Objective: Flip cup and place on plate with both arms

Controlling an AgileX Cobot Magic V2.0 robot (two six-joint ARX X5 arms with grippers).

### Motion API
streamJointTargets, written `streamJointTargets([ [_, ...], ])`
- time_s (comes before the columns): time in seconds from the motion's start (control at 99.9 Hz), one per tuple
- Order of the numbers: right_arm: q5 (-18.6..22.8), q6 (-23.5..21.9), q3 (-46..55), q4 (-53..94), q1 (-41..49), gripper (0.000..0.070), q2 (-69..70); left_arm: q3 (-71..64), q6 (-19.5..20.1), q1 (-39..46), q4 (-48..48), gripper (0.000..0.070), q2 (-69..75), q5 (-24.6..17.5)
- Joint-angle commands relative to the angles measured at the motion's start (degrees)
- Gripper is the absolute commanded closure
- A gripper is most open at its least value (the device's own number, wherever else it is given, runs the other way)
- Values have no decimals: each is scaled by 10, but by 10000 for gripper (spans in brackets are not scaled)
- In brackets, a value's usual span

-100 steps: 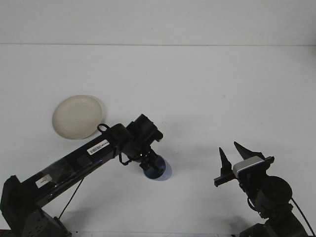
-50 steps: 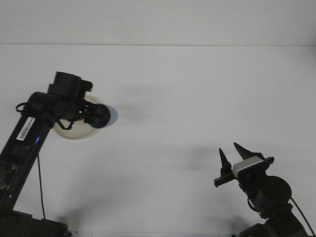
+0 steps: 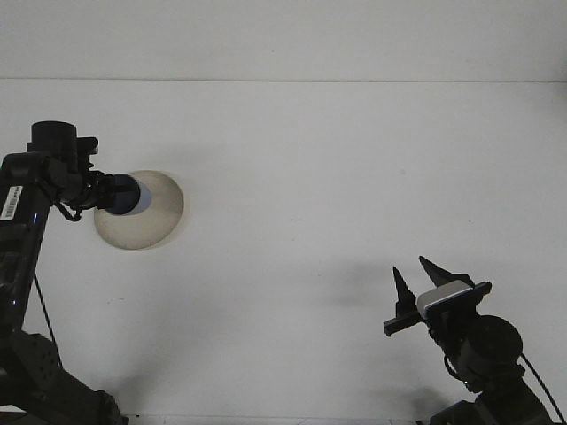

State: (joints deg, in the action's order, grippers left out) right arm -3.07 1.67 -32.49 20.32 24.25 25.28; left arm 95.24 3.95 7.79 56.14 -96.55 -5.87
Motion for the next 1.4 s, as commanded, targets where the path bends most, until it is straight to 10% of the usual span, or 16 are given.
streamJointTargets([
  [0.0,1,3,-1,-4,2,366,2,12,8,5,-4,686,-27,1],
  [0.5,1,2,-1,-3,2,366,2,12,17,9,-26,671,-114,33],
  [0.64,1,2,-1,-3,2,366,2,24,10,13,-31,266,-114,30],
  [0.7,1,2,-1,-3,2,366,2,38,9,15,-31,195,-114,30],
  [1.241,-47,-4,-1,-2,1,366,2,196,-19,15,55,203,75,16],
  [1.391,-76,-6,-1,-7,-3,366,2,176,-20,16,61,373,170,-4],
])
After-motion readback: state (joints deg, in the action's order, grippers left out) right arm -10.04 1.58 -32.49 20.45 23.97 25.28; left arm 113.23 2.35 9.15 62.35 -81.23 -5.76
